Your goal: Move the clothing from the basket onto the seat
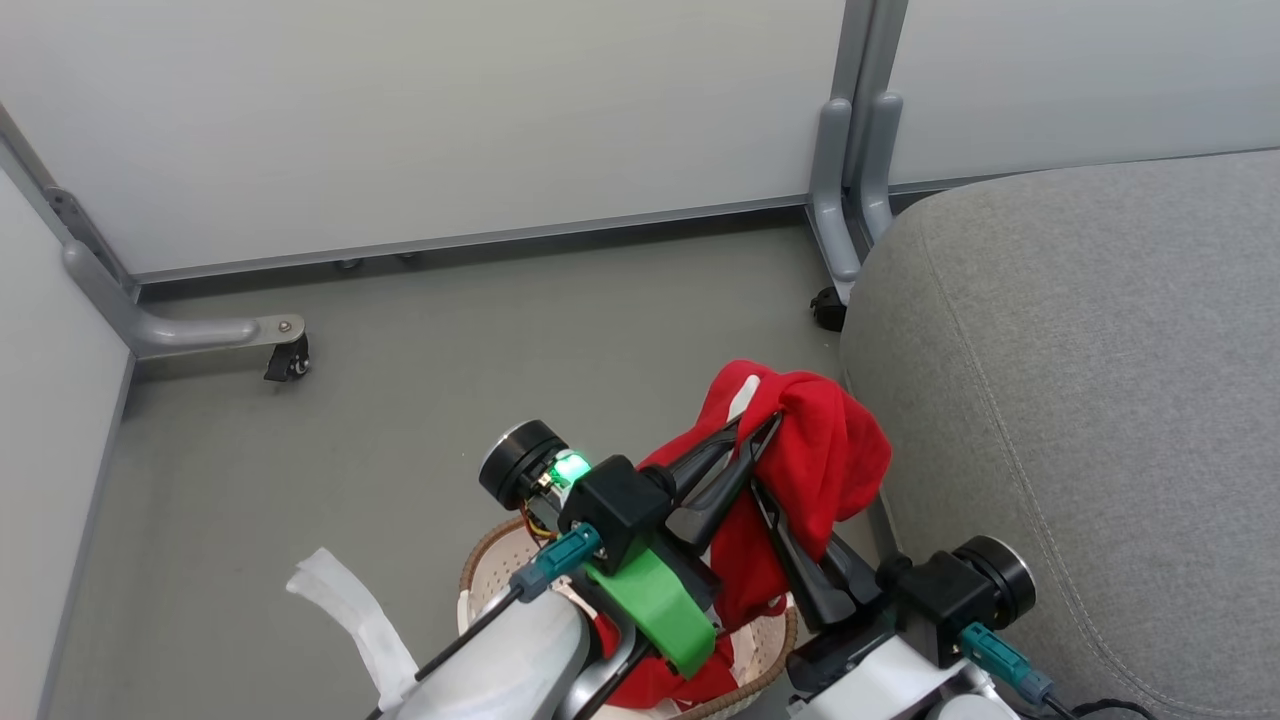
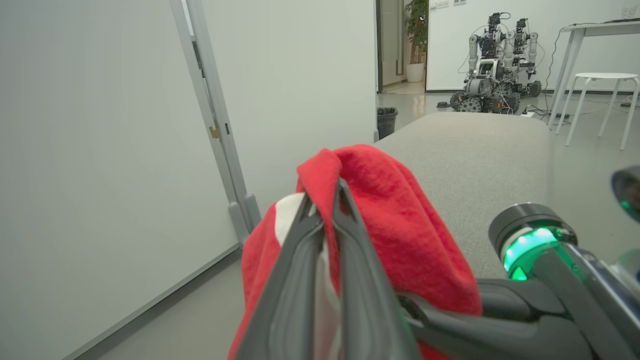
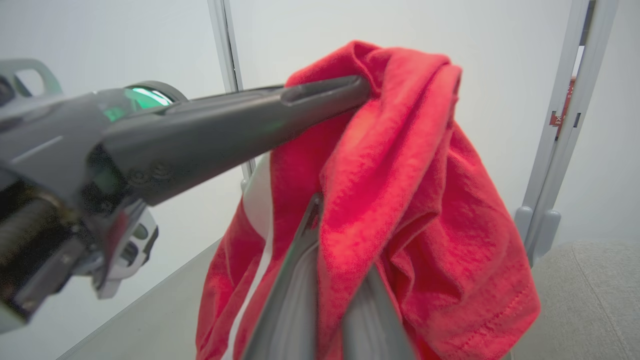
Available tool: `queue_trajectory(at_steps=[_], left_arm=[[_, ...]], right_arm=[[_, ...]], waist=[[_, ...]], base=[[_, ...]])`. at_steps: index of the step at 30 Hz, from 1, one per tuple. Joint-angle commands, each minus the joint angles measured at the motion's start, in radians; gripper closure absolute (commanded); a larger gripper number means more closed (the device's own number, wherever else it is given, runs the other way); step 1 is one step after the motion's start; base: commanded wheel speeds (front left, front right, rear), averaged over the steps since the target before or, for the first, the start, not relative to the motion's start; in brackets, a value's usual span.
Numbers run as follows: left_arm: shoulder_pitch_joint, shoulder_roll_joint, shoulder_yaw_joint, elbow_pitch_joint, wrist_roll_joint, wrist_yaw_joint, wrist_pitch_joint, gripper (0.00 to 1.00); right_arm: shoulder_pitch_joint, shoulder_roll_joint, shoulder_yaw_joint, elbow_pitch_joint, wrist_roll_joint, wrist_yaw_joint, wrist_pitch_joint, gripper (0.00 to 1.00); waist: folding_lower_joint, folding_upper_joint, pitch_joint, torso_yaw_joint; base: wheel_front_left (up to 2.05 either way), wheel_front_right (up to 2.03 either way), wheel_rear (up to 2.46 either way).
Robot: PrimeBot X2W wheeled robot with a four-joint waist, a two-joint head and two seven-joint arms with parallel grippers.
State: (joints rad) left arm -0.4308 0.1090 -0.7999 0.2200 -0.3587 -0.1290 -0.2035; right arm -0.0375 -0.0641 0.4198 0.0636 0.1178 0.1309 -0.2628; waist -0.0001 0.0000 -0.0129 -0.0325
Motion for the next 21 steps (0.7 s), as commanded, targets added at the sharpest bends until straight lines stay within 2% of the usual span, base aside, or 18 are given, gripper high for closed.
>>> queue_trajectory(at_steps=[1,9,10,11,21], left_arm=[[-0.017,0.007,0.001,0.001,-0.002,0.003,0.001,1.0],[-0.021,0.014,-0.007,0.001,-0.001,0.006,0.004,1.0],[-0.019,0.014,-0.006,0.003,-0.008,0.007,0.006,0.63],[-0.019,0.013,-0.001,0.003,-0.009,0.012,0.003,0.0],[-0.015,0.02,-0.004,-0.004,-0.016,0.026,0.007,0.0]], right_arm=[[0.004,-0.003,-0.003,0.0,-0.007,0.0,-0.003,1.0],[0.006,-0.001,-0.008,-0.005,-0.008,0.0,-0.003,1.0],[0.007,0.0,-0.013,-0.006,-0.008,0.0,-0.003,1.0],[0.008,0.0,-0.014,-0.007,-0.009,0.0,-0.003,1.0],[0.01,0.004,-0.028,-0.016,-0.014,0.0,-0.003,1.0]], waist=[[0.0001,0.0,-0.001,-0.001],[0.0001,0.0,-0.001,-0.002],[0.0001,0.0,-0.001,-0.002],[0.0001,0.0,-0.001,-0.002],[0.0001,0.0,-0.001,-0.008]], base=[[0.0,0.0,0.0],[0.0,0.0,0.0],[0.0,0.0,0.0],[0.0,0.0,0.0],[0.0,0.0,0.0]])
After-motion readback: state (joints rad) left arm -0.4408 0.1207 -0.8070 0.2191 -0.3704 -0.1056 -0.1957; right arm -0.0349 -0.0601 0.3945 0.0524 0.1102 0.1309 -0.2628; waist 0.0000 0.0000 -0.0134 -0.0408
